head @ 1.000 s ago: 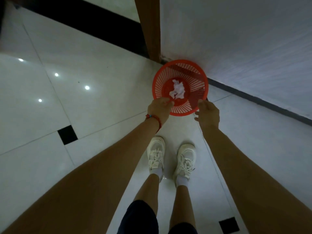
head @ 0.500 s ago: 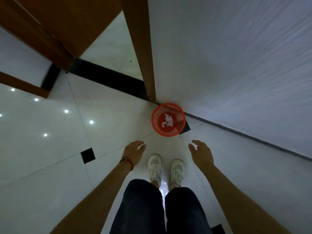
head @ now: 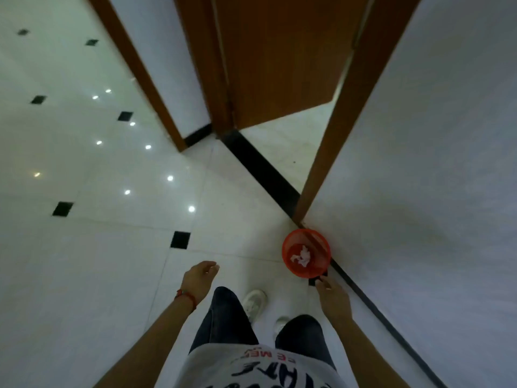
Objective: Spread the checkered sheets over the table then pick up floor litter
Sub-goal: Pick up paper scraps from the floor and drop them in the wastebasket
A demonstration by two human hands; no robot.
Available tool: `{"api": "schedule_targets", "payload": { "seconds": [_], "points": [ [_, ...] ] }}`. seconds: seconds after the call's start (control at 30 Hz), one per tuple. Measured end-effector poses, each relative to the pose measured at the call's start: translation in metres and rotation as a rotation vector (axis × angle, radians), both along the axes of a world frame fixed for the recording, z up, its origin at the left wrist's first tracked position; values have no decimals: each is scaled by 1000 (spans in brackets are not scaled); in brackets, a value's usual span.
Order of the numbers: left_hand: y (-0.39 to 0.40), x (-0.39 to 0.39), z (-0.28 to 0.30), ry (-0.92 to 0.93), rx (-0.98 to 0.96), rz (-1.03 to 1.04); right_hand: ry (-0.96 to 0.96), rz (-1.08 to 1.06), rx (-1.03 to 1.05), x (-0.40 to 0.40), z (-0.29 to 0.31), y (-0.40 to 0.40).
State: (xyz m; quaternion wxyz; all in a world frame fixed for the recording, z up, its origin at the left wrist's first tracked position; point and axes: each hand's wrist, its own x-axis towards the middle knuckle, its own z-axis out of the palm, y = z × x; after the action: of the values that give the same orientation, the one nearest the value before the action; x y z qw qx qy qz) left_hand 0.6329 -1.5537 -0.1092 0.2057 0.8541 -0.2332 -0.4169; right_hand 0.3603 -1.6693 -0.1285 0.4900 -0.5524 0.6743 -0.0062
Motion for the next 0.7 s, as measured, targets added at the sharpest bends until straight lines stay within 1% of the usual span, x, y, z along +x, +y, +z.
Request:
{"api": "schedule_targets", "payload": {
  "seconds": [0.1,0.3,0.4,0.6,0.7],
  "points": [
    [56,-12,6,-10,-8,232,-30,202,-15,4,7,-3],
    [183,-63,8,71,36,662,-75,442,35,33,22,15],
    [238,-82,11,76,27,857,-44,644,35,61,28,40],
    [329,-104,11,98,-58,1194,-17,961,18,134,41,102],
    [371,-108,9,123,-114,1345,-34,1085,-21,179,46,144]
  ]
}}
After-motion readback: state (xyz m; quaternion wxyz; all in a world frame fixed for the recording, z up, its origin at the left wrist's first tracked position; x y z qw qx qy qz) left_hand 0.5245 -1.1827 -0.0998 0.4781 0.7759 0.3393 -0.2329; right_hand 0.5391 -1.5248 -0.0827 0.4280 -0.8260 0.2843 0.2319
